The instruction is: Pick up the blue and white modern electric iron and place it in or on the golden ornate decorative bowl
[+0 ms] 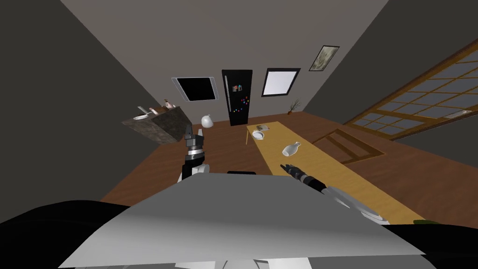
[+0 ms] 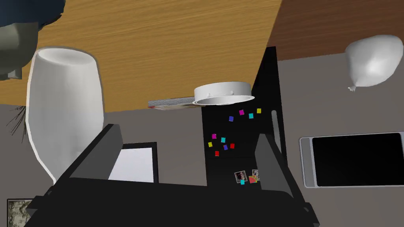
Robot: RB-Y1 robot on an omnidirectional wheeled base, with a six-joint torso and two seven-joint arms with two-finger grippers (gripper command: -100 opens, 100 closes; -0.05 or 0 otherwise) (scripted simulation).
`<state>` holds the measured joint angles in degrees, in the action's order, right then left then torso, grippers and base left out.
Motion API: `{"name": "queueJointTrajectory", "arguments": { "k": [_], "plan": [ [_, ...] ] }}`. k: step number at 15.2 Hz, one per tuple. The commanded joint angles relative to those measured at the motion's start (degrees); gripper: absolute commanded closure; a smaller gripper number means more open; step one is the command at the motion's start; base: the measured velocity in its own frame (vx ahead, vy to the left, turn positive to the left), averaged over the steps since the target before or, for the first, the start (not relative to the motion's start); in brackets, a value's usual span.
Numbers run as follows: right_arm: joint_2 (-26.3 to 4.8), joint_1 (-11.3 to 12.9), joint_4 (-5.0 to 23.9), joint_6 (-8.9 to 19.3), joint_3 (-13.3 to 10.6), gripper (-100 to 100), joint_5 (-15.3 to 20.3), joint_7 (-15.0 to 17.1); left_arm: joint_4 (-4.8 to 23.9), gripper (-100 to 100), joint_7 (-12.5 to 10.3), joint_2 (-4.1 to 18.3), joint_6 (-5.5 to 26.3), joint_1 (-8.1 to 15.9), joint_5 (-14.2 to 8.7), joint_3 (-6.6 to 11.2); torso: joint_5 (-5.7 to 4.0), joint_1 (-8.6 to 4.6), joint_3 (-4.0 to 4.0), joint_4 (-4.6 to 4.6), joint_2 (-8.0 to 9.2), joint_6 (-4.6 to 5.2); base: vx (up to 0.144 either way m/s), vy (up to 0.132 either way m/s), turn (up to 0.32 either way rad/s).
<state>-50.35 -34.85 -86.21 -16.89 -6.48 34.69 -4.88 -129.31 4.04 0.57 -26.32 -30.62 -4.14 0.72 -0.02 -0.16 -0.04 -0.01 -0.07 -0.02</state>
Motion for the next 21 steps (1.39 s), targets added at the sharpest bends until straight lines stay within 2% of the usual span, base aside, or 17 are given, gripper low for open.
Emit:
{"name": "queueJointTrajectory", "arguments": {
  "k": [1,2,4,6,7,9,10,15,16,17,19,20,21],
  "plan": [
    [-0.99,-0.43,2.45,-0.03,0.17,-100,1.21,-0.91,0.00,0,0.00,0.00,0.00,0.00,0.00,0.00,0.00,0.00,0.00,0.00,0.00,0.00,0.001,-0.030,0.141],
    [-2.17,-0.62,3.89,0.29,0.01,-100,2.25,-1.35,0.00,0,0.00,0.00,0.00,0.00,0.00,0.00,-0.01,0.00,0.00,0.00,0.00,0.01,0.000,-0.023,0.136],
    [-2.17,-0.62,4.13,0.29,0.01,-100,2.25,-1.35,0.00,0,0.00,0.00,0.00,-0.01,0.00,0.00,0.00,0.04,0.02,0.01,0.03,0.03,-0.001,-0.018,0.051],
    [-4.23,-0.97,7.13,0.88,-0.32,-100,4.16,-2.14,0.00,0,0.00,0.00,0.00,0.00,0.00,0.00,0.01,0.08,0.02,0.01,0.03,0.02,-0.001,-0.013,0.108],
    [-4.23,-0.97,7.21,0.88,-0.32,-100,4.16,-2.14,0.00,0,0.00,0.00,0.00,0.00,0.00,0.00,0.01,0.08,0.01,0.01,0.02,0.00,-0.001,-0.020,0.119],
    [-5.84,-1.34,9.88,1.37,-0.72,-100,5.79,-2.83,0.00,0,0.00,0.00,0.00,0.00,0.00,0.00,0.01,0.06,0.01,0.01,0.03,0.01,-0.006,-0.020,0.134],
    [-5.84,-1.34,9.88,1.37,-0.72,-100,5.79,-2.83,0.00,0,0.00,0.00,0.00,0.00,0.00,0.00,0.01,0.06,0.02,0.01,0.03,0.01,-0.004,-0.021,0.109],
    [-8.14,-2.26,14.59,2.14,-1.88,-100,8.59,-3.98,0.00,0,0.00,0.00,0.00,0.00,0.00,0.00,0.01,0.10,0.04,0.02,0.07,0.03,-0.012,-0.012,0.086],
    [-7.69,-1.72,13.87,1.87,-1.65,-100,7.97,-3.67,0.00,0,0.00,0.00,0.00,0.00,0.00,0.00,0.01,0.11,0.05,0.02,0.09,0.03,-0.012,-0.007,0.028],
    [-6.19,-0.63,15.53,2.36,-2.24,-100,8.17,-4.58,0.00,0,0.00,0.00,0.00,-0.01,0.00,0.00,0.01,0.12,0.05,0.02,0.08,0.04,0.004,-0.022,0.077],
    [-4.58,0.43,16.84,2.92,-2.77,-100,8.26,-5.40,0.00,0,0.00,0.00,0.00,0.00,0.00,0.00,-0.02,0.03,-0.01,0.01,-0.02,0.00,0.022,-0.047,0.132],
    [-5.26,-0.22,16.37,2.15,-2.16,-100,8.24,-5.09,0.00,0,0.00,0.00,0.00,-0.01,0.00,0.00,-0.04,-0.02,-0.03,-0.01,-0.06,0.01,0.014,-0.034,0.052],
    [-5.02,-0.17,16.48,2.26,-2.18,100,8.26,-5.36,0.00,0,0.00,0.00,0.00,-0.01,0.00,0.01,-0.02,0.00,-0.03,-0.01,-0.05,0.03,0.005,-0.013,0.004]
  ]
}}
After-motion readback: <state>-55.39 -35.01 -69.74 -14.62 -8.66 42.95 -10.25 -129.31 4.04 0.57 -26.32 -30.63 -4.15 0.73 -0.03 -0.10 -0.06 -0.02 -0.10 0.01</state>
